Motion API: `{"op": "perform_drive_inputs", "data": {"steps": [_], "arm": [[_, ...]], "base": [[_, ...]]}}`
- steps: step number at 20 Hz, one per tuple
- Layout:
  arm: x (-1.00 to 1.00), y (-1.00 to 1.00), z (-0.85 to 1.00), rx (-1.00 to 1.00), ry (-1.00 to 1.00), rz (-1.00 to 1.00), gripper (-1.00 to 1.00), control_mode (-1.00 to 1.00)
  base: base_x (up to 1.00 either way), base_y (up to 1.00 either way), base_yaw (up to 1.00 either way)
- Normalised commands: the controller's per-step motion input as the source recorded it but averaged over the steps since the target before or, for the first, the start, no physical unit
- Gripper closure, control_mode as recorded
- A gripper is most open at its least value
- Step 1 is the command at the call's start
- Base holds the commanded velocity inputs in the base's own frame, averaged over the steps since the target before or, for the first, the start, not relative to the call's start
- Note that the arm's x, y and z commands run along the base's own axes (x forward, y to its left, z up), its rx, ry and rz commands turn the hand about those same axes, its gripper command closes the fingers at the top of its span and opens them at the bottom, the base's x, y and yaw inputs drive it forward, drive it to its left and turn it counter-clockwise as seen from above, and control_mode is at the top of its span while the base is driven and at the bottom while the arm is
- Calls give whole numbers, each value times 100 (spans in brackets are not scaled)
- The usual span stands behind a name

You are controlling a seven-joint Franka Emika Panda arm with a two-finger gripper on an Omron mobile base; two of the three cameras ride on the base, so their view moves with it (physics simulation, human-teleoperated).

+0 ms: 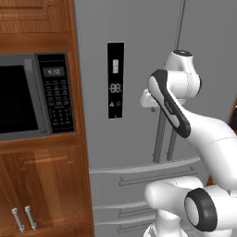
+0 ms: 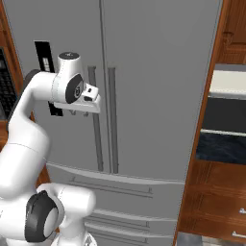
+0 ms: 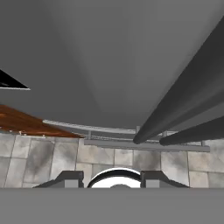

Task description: Gather the cucumber and broccoli from the fridge and place them on a tray on the dining counter. Then gather the chicken drumstick and fish from the fridge and place them on the other tray.

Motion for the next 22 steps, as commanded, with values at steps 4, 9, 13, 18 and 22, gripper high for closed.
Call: {"op": "perform_drive_inputs", "data": {"steps": [4,9,13,18,22], "arm": [[0,0,0,0,0,0,-100,100],[0,0,0,0,0,0,-100,100],[0,0,0,0,0,0,-100,100],[0,0,0,0,0,0,-100,100],[0,0,0,0,0,0,-100,100]], "base": [[-18,0,0],[-99,-9,-4],[-65,-30,-1],[-30,-47,0],[-8,-44,0]]}}
